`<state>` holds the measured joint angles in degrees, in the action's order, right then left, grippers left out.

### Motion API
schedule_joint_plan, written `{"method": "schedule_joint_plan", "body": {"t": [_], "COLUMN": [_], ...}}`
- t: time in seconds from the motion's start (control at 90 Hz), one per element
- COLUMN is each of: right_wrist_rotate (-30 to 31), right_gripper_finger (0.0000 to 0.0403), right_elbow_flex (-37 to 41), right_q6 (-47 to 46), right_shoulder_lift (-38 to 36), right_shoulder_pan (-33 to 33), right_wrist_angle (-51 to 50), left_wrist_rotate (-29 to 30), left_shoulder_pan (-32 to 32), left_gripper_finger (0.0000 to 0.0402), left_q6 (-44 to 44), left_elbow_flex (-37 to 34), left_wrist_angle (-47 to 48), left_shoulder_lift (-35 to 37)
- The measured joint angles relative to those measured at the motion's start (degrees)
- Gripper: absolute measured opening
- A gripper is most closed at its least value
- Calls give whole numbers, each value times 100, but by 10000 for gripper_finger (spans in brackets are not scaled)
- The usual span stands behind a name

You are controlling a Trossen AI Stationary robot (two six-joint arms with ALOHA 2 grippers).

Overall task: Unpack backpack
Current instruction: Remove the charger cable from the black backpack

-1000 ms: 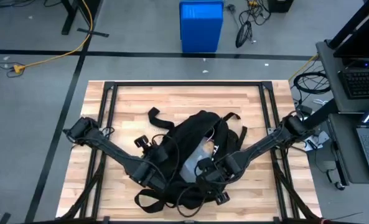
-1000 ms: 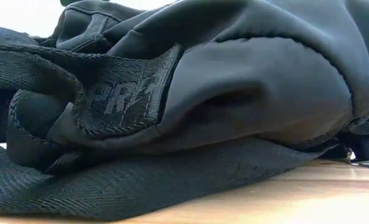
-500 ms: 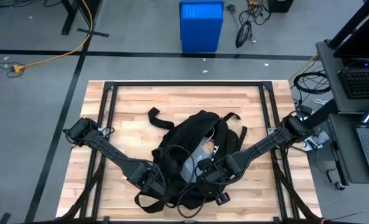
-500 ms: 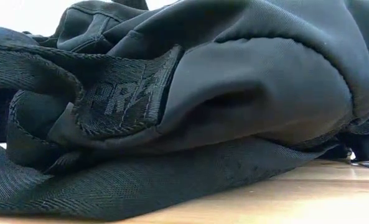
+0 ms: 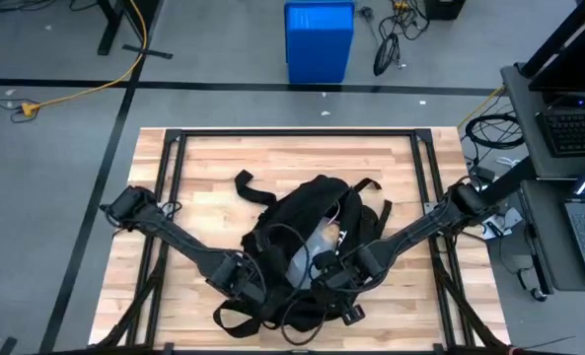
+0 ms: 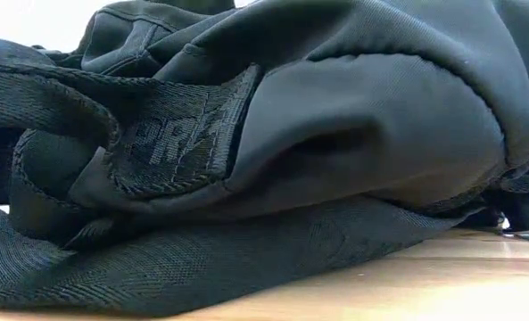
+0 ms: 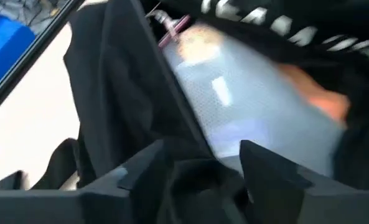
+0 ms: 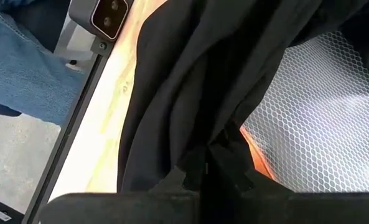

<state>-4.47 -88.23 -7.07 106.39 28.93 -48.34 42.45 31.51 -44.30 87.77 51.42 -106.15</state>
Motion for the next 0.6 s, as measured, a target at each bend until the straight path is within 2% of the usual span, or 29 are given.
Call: {"method": "schedule_joint_plan", "body": {"t": [0.233,0.6], "right_wrist_rotate": [0,0], "right_gripper_finger": [0,0], "right_elbow_flex": [0,2], "right_q6": [0,2], "right_shoulder_lift": [0,0], "right_shoulder_pan": [0,4], "right_wrist_angle": [2,3], "left_wrist_rotate": [-237,-485], "left_shoulder_pan": [-154,-369], "left_gripper_finger": [252,257], "left_q6": [-39,-41], "left_elbow_flex": [-423,-791], "left_wrist_angle": [-201,-178], "left_shoulder_lift": [0,0]}}
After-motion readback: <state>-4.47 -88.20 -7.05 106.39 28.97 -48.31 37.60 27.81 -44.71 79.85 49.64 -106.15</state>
